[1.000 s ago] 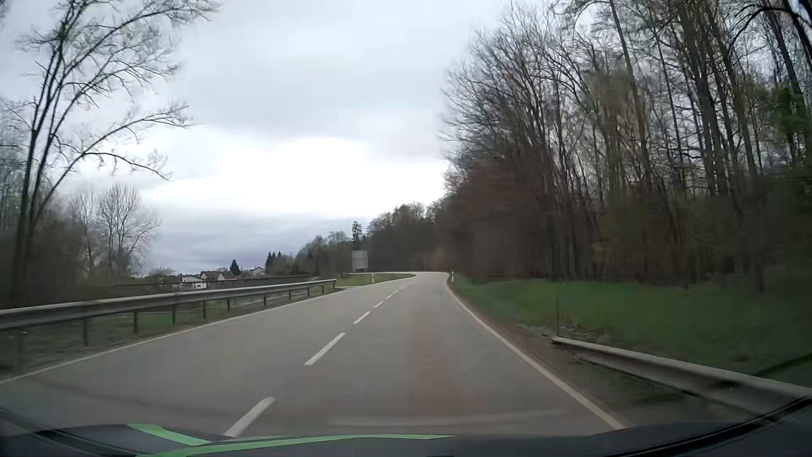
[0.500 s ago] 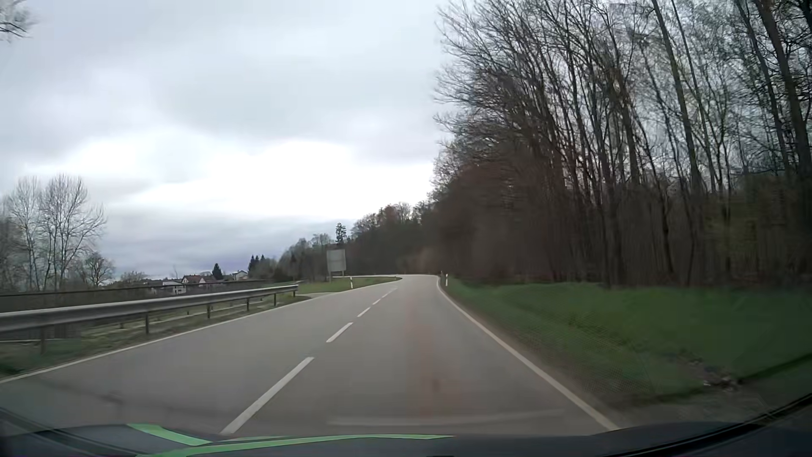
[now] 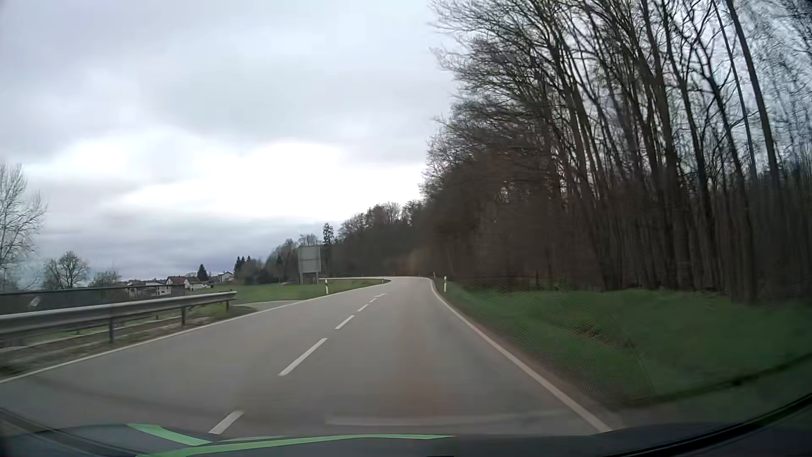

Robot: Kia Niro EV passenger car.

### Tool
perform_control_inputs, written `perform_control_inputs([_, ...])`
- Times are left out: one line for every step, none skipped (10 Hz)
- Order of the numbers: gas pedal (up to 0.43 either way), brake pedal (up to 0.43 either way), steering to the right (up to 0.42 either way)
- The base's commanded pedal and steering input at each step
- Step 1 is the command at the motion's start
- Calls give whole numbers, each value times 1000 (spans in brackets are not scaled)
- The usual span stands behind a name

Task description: Follow the waypoints while adhering to traffic rules and regulations

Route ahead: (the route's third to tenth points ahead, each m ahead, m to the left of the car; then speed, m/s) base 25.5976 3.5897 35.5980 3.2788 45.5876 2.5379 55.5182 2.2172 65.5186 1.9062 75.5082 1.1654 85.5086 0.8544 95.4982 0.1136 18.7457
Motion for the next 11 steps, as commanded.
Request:
perform_control_inputs([240, 0, 2])
perform_control_inputs([240, 0, 0])
perform_control_inputs([240, 0, 1])
perform_control_inputs([248, 0, 0])
perform_control_inputs([248, 0, 1])
perform_control_inputs([248, 0, 2])
perform_control_inputs([248, 0, 5])
perform_control_inputs([260, 0, 5])
perform_control_inputs([260, 0, 5])
perform_control_inputs([260, 0, 5])
perform_control_inputs([260, 0, 5])
